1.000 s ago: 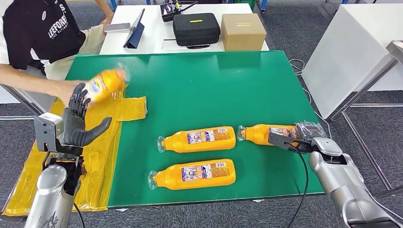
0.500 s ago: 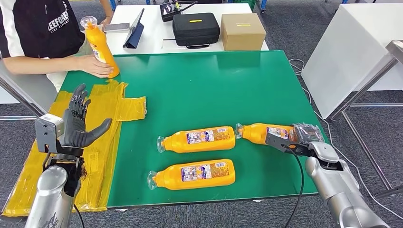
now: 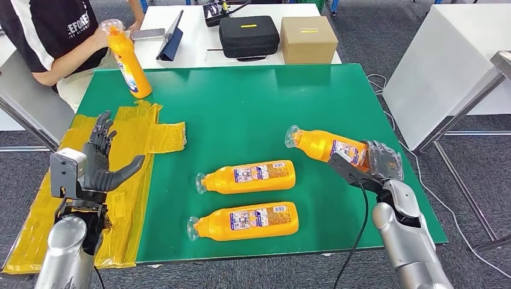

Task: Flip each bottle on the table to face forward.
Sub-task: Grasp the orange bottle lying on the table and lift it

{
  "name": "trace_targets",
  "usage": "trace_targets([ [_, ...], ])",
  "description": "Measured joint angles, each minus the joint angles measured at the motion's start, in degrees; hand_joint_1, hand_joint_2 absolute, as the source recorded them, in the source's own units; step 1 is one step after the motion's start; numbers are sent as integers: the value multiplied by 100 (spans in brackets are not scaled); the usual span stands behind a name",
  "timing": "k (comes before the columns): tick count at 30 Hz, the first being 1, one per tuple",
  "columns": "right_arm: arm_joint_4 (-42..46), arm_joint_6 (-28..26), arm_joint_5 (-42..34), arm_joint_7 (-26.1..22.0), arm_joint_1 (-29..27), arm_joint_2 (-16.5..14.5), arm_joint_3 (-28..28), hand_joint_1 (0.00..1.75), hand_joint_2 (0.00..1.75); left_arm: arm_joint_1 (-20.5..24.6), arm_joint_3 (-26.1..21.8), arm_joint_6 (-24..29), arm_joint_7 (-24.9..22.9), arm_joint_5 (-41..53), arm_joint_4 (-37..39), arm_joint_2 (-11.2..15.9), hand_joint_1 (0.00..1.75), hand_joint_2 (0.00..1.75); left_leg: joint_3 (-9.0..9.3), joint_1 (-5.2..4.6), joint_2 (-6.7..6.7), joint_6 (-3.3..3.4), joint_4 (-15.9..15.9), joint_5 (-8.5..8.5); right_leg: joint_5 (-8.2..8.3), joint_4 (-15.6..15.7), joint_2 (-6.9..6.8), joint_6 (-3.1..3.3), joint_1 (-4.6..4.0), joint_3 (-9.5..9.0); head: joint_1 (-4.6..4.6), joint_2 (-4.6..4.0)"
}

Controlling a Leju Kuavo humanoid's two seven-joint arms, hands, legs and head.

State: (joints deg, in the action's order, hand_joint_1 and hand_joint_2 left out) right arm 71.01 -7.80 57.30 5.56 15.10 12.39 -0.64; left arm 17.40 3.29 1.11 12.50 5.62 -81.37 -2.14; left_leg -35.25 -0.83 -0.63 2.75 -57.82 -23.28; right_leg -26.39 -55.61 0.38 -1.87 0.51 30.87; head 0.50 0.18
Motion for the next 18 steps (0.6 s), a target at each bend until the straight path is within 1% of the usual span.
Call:
trace_targets([
  [6, 278, -233, -152, -23, -103, -262, -184, 175, 175, 31, 7, -7, -102, 89, -72, -37, 0, 175, 0, -1, 0, 0, 0, 0, 0, 0, 0, 0, 1, 0, -1, 0],
  [8, 379, -229, -432, -209, -157, -376, -228, 175, 175, 39, 24, -92, -126, 91, -74, -49, 0, 175, 0, -1, 1, 0, 0, 0, 0, 1, 0, 0, 1, 1, 0, 0],
  [10, 518, -134, -934, -535, -233, -534, -249, 175, 175, 58, 92, -221, -143, 104, -70, -62, 0, 175, 0, 0, 2, 0, 0, 0, 0, 0, 0, 0, 0, 2, -1, 0],
  [12, 661, 27, -1499, -894, -317, -705, -232, 175, 175, 107, 220, -338, -152, 145, -45, -85, 0, 175, -1, 1, 0, 0, 0, 0, 0, 0, -1, 0, -1, 3, -1, 0],
  [14, 770, 130, -1902, -1141, -381, -848, -180, 175, 175, 168, 379, -407, -159, 190, 2, -111, 0, 175, -1, 2, -1, 0, 0, 0, -1, 0, -1, 1, -1, 3, -1, -1],
  [18, 882, 163, -2107, -1224, -446, -980, -100, 175, 175, 244, 569, -423, -162, 205, 81, -146, 0, 175, -1, 3, 3, 0, 0, 0, -1, 0, 0, 1, -1, 3, 0, -1],
])
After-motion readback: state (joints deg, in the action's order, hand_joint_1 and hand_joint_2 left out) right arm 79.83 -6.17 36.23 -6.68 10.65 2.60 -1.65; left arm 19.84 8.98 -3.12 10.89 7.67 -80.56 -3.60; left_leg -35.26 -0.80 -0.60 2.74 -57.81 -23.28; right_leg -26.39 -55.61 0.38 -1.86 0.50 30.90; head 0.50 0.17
